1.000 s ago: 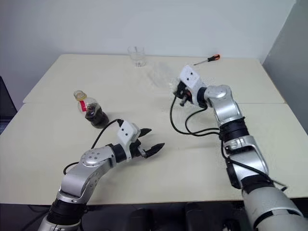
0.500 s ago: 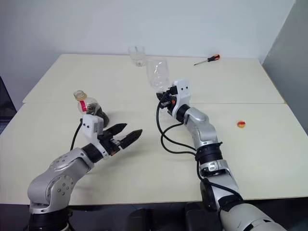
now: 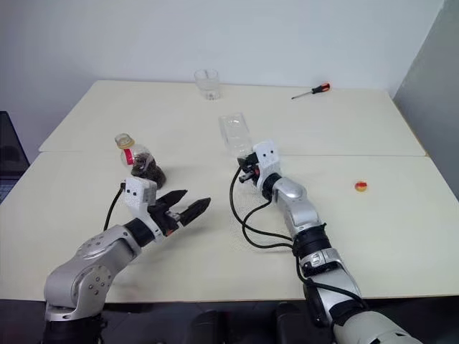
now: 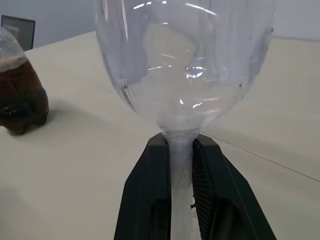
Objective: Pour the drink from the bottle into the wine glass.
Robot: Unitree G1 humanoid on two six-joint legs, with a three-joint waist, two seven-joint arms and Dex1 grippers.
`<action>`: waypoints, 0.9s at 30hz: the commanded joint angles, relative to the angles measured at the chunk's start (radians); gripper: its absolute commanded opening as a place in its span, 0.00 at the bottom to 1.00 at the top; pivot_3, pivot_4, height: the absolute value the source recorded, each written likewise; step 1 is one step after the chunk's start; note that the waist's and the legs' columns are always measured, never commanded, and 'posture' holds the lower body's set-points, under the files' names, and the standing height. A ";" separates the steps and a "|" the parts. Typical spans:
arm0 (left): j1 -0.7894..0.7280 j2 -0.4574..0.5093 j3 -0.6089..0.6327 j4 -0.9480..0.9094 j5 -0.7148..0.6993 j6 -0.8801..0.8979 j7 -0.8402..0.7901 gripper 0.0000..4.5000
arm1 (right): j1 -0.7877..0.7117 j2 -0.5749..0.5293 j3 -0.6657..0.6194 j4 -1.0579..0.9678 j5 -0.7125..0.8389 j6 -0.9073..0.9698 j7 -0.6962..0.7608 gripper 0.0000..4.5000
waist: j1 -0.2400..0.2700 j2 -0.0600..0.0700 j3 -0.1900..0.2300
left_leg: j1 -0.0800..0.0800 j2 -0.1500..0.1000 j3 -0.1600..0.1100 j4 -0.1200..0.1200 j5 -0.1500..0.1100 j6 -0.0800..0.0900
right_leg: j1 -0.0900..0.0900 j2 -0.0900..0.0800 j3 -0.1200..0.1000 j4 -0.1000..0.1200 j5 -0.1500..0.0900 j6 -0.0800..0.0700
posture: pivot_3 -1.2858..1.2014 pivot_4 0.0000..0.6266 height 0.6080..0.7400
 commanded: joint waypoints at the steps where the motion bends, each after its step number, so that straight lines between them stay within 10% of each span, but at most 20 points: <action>1: -0.025 -0.008 -0.015 -0.006 0.008 -0.028 0.000 1.00 | 0.041 -0.037 0.003 0.000 -0.009 0.044 0.001 0.07 | 0.001 0.000 0.000 | 0.000 0.000 0.000 0.000 0.000 0.000 | 0.000 0.000 0.000 0.000 0.000 0.000 | 0.52 0.24 1.00; 24: -0.100 -0.008 -0.052 0.091 0.057 -0.076 -0.026 1.00 | 0.196 -0.100 0.106 -0.261 0.043 0.279 0.172 0.06 | -0.002 -0.003 -0.006 | 0.002 0.000 0.000 -0.002 0.000 0.000 | 0.000 0.003 0.000 0.000 0.000 0.000 | 0.52 0.24 1.00; 27: -0.093 -0.005 -0.057 0.097 0.071 -0.081 -0.027 1.00 | 0.204 -0.097 0.097 -0.288 0.054 0.283 0.172 0.28 | -0.001 -0.003 -0.007 | 0.002 0.000 0.000 -0.002 0.000 0.000 | 0.000 0.003 0.001 0.000 -0.001 0.000 | 0.52 0.24 1.00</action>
